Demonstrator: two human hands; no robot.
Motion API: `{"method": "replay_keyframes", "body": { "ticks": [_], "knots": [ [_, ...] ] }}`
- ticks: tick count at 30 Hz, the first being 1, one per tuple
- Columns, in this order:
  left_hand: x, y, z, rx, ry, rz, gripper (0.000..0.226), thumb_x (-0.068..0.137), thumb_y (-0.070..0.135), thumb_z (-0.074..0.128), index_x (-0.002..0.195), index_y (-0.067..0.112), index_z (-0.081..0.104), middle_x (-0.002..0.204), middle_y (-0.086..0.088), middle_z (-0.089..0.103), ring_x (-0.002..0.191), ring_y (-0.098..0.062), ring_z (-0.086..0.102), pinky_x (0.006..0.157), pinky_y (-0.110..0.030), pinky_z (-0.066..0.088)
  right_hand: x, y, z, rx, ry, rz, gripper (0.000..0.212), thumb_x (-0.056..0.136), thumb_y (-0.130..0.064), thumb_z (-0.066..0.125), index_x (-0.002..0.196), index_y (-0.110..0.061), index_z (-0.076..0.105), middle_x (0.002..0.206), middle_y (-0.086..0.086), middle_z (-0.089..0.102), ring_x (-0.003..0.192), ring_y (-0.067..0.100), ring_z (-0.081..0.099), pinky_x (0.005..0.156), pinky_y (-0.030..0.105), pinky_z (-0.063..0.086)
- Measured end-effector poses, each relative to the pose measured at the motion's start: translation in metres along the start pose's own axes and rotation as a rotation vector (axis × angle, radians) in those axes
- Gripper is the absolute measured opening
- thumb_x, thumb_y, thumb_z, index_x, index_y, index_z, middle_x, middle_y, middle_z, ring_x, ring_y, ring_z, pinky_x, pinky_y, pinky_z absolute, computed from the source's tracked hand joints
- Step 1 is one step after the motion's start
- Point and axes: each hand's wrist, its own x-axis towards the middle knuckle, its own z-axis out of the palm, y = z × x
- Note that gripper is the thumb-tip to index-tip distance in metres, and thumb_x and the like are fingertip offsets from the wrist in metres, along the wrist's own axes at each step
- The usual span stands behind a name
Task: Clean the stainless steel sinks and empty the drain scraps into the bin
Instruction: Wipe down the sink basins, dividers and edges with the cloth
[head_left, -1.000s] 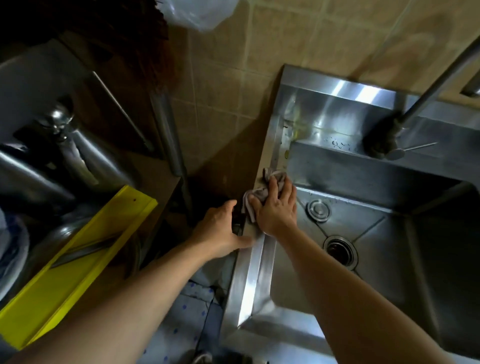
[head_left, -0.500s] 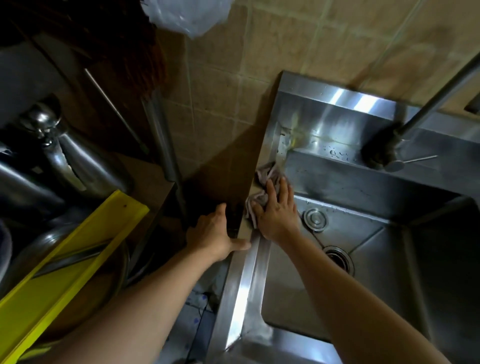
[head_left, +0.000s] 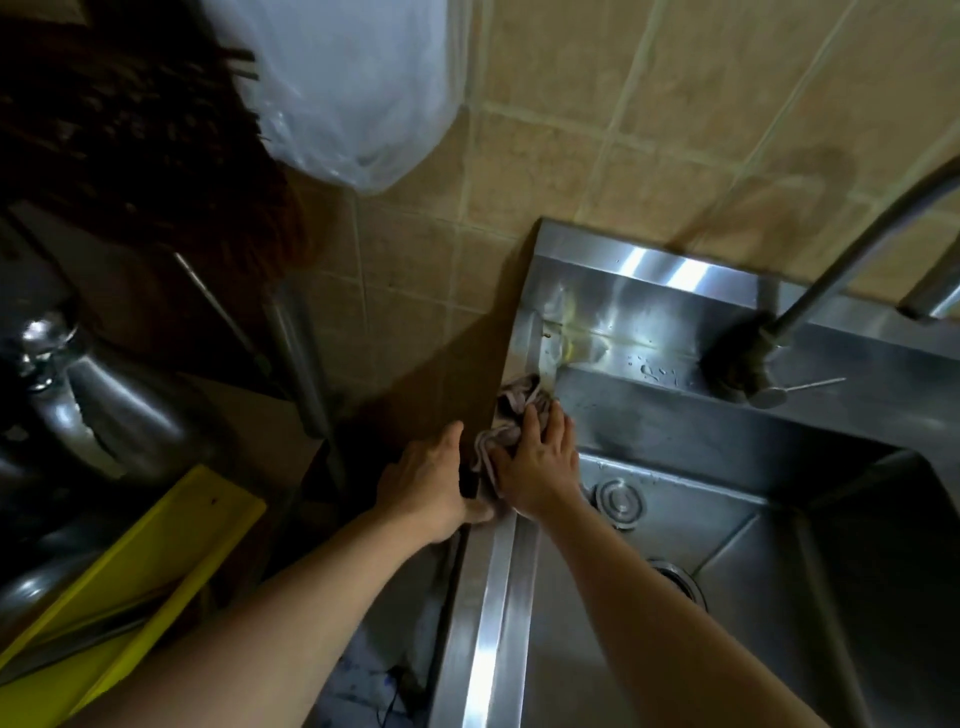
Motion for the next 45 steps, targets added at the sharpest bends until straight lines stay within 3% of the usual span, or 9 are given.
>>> {"method": "replay_keyframes", "body": {
  "ticks": [8,13,24,28,33,35,39,42,45],
  "knots": [
    [0.081,0.037,-0.01,-0.179,0.08,-0.033,0.093,0.079,0.037,0.074,0.151,0.023,0.016,0.151,-0.002,0.033,0.137,-0.024,0.034,0.109,-0.039,0.036,0.097,0.005,-0.025,-0.101,0.115,-0.07,0.073,0.096,-0.057,0.025,0.153,-0.015,0.006,0.16,0.011,-0.007,0.146,0.031,-0.009,0.118,0.044,-0.003],
    [0.113,0.048,-0.009,-0.266,0.118,-0.096,0.086,0.075,0.034,0.077,0.145,0.025,0.029,0.144,-0.003,0.044,0.13,-0.024,0.043,0.105,-0.039,0.04,0.138,-0.001,-0.031,-0.163,0.221,-0.075,0.07,0.094,-0.056,0.03,0.149,-0.013,0.019,0.154,0.009,0.012,0.137,0.035,0.015,0.112,0.046,0.013],
    [0.121,0.052,-0.01,-0.103,0.082,-0.141,0.098,0.076,0.041,0.076,0.15,0.029,0.013,0.147,-0.001,0.04,0.133,-0.025,0.041,0.103,-0.04,0.041,0.136,0.015,-0.035,-0.15,0.29,-0.16,0.074,0.086,-0.057,0.011,0.135,-0.011,0.042,0.141,0.011,0.033,0.125,0.033,0.03,0.103,0.041,0.022],
    [0.116,0.06,-0.012,0.03,0.122,-0.094,0.093,0.081,0.042,0.071,0.151,0.028,0.011,0.147,0.0,0.038,0.135,-0.024,0.038,0.101,-0.039,0.04,0.138,0.031,-0.047,-0.107,0.364,-0.18,0.036,0.094,-0.026,0.046,0.124,-0.008,0.051,0.131,0.014,0.043,0.12,0.035,0.038,0.096,0.039,0.032],
    [0.127,0.061,-0.021,-0.019,0.118,-0.033,0.095,0.076,0.037,0.077,0.149,0.023,0.019,0.146,-0.003,0.04,0.132,-0.025,0.04,0.103,-0.036,0.04,0.158,0.018,-0.068,0.251,0.812,-0.34,0.016,0.074,-0.001,0.062,0.089,0.001,0.061,0.096,0.023,0.055,0.087,0.039,0.05,0.072,0.041,0.043],
    [0.134,0.062,-0.022,-0.091,0.141,-0.027,0.089,0.078,0.032,0.076,0.149,0.021,0.023,0.145,-0.003,0.042,0.131,-0.025,0.043,0.103,-0.033,0.04,0.169,0.012,-0.071,0.194,0.755,-0.458,0.026,0.076,-0.011,0.061,0.1,-0.001,0.061,0.105,0.021,0.054,0.095,0.036,0.048,0.081,0.04,0.04],
    [0.146,0.07,-0.018,-0.106,0.185,-0.017,0.061,0.082,0.025,0.07,0.134,0.02,0.039,0.135,-0.006,0.049,0.122,-0.026,0.049,0.095,-0.032,0.043,0.171,0.025,-0.05,-0.04,0.298,-0.575,0.081,0.073,-0.059,0.026,0.138,-0.016,0.047,0.14,0.014,0.042,0.133,0.034,0.033,0.11,0.046,0.018],
    [0.152,0.076,-0.013,-0.083,0.203,-0.013,0.061,0.085,0.02,0.066,0.137,0.017,0.034,0.137,-0.008,0.047,0.126,-0.027,0.045,0.099,-0.034,0.04,0.177,0.045,-0.046,-0.099,0.202,-0.585,0.087,0.071,-0.059,0.015,0.148,-0.022,0.032,0.154,0.006,0.026,0.145,0.025,0.015,0.117,0.044,0.007],
    [0.155,0.081,-0.011,0.0,0.21,0.025,0.056,0.085,0.013,0.063,0.135,0.014,0.038,0.137,-0.008,0.045,0.128,-0.027,0.041,0.101,-0.032,0.038,0.184,0.067,-0.056,-0.162,0.242,-0.61,0.067,0.077,-0.039,0.032,0.138,-0.017,0.049,0.146,0.009,0.042,0.138,0.029,0.033,0.114,0.045,0.015]
  ]
}}
